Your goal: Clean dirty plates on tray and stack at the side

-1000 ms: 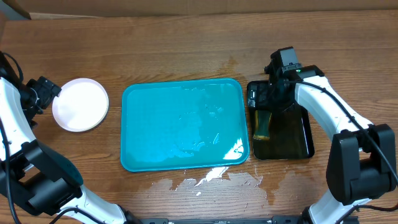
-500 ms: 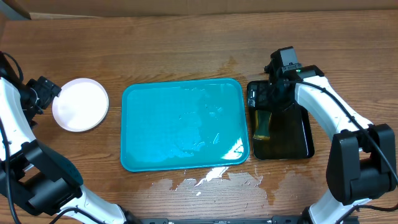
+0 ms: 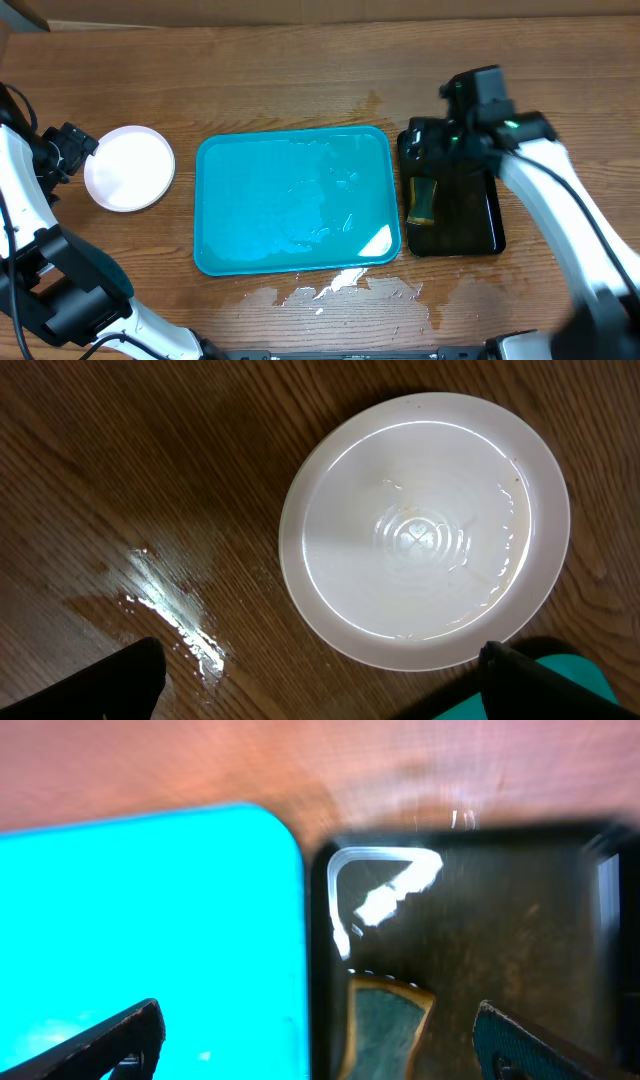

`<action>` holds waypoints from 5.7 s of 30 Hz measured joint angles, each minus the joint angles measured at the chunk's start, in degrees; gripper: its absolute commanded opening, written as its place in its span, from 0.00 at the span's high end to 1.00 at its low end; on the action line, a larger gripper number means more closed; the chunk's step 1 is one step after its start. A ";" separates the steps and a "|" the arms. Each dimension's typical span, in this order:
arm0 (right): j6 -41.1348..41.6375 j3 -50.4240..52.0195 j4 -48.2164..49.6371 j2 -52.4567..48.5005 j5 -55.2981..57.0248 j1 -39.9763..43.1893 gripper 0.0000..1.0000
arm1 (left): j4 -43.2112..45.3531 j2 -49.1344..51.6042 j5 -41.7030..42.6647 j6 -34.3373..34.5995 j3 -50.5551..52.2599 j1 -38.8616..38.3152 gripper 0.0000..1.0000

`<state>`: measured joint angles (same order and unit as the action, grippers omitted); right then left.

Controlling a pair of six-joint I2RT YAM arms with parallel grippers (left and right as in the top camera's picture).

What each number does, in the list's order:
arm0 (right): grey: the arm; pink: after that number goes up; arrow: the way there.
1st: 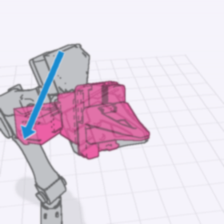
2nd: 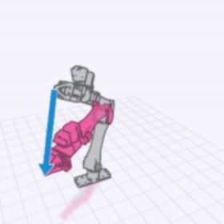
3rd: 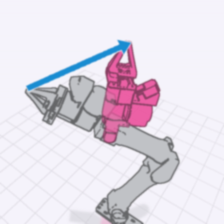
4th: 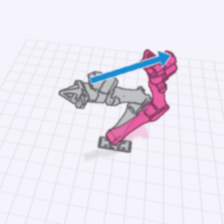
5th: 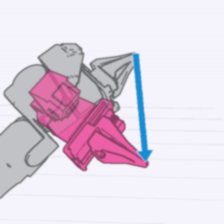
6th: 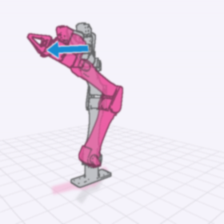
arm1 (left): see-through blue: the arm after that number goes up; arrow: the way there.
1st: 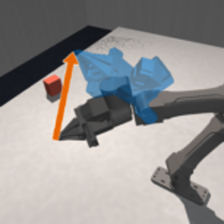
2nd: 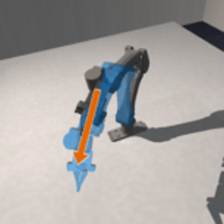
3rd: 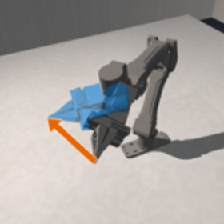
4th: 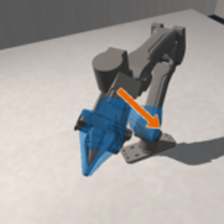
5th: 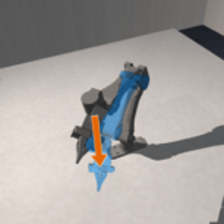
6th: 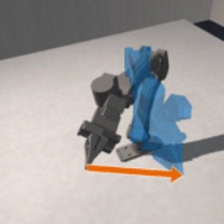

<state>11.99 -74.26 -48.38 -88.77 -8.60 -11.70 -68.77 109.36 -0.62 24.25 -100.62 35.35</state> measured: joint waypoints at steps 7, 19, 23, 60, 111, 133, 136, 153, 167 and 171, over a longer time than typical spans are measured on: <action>-0.04 0.00 0.39 23.19 0.63 0.02 0.00 | -0.02 0.00 0.02 0.00 0.02 0.00 0.00; -0.11 5.53 3.37 54.55 10.73 7.28 0.00 | -0.02 0.00 0.20 0.02 0.00 0.00 0.00; -0.07 14.69 6.84 61.90 11.37 11.23 0.00 | -0.02 0.00 0.17 0.00 0.00 0.00 0.00; 0.04 73.20 44.17 87.93 0.44 15.47 0.00 | 0.00 0.00 0.39 0.02 0.00 0.00 0.00; 0.04 73.20 44.19 87.93 0.04 15.54 0.00 | -0.07 -39.34 0.61 0.02 -0.26 -17.99 0.00; 0.02 73.20 44.19 87.93 0.02 15.54 0.00 | 20.00 -80.63 0.59 13.77 43.91 -20.70 0.00; 0.04 73.20 44.19 87.93 0.02 15.54 0.00 | 34.18 -86.23 0.57 18.80 53.51 -22.12 0.00; 0.04 73.20 44.22 87.93 0.00 15.74 0.00 | 88.61 -107.03 0.50 12.35 89.53 -26.12 0.00; 0.02 73.20 44.22 87.93 0.02 15.74 0.00 | 89.09 -108.37 -3.45 -2.67 99.12 -28.63 0.00; 0.04 73.20 44.24 87.93 0.02 15.74 0.00 | 82.84 -108.41 -4.52 -3.50 99.67 -28.63 0.00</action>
<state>12.03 -1.06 -4.14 -0.84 -8.58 4.03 14.06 0.95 -5.15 20.75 -0.95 6.72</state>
